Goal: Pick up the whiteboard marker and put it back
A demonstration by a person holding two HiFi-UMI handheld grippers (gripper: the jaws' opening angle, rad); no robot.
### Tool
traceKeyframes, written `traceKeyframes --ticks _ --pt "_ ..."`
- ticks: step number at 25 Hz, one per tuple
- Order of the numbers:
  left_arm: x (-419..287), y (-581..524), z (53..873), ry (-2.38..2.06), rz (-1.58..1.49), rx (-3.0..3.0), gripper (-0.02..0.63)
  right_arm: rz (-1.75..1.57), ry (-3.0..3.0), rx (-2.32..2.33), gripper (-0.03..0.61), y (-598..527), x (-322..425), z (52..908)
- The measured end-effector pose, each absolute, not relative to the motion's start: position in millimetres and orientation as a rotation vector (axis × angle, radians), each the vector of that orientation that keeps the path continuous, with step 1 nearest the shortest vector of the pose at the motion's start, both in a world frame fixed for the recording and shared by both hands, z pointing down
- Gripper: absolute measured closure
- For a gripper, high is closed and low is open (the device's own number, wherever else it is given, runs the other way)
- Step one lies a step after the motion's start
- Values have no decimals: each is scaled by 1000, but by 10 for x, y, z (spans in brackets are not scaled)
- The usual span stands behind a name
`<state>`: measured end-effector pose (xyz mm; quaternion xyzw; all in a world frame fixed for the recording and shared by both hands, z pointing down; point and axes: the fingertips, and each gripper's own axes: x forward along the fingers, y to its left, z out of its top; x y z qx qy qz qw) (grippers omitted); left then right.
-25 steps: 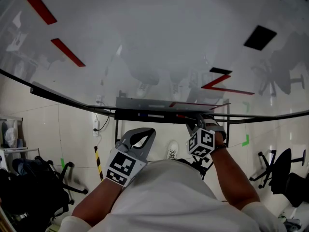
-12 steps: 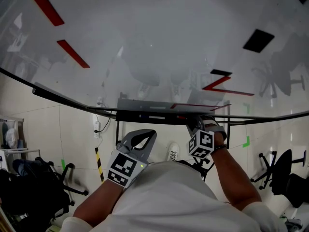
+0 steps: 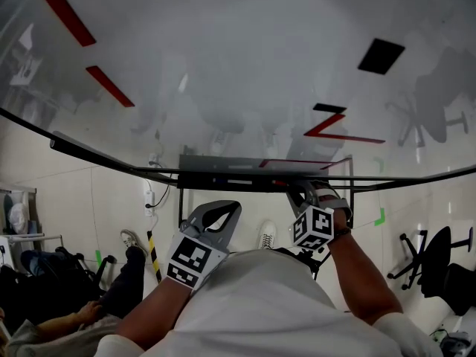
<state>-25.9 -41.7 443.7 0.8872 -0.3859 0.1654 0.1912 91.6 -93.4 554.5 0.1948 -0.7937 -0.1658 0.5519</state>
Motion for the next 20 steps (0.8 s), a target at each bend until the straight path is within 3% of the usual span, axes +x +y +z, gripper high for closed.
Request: traceKeyframes --ticks 14,20 --pt "-158 -394 4409 -1061 439 2497 597 493 -2423 920 540 -878 961 4910" --pt "-132 -422 4369 -1063 428 2499 597 726 -2523 987 540 -812 993 4711"
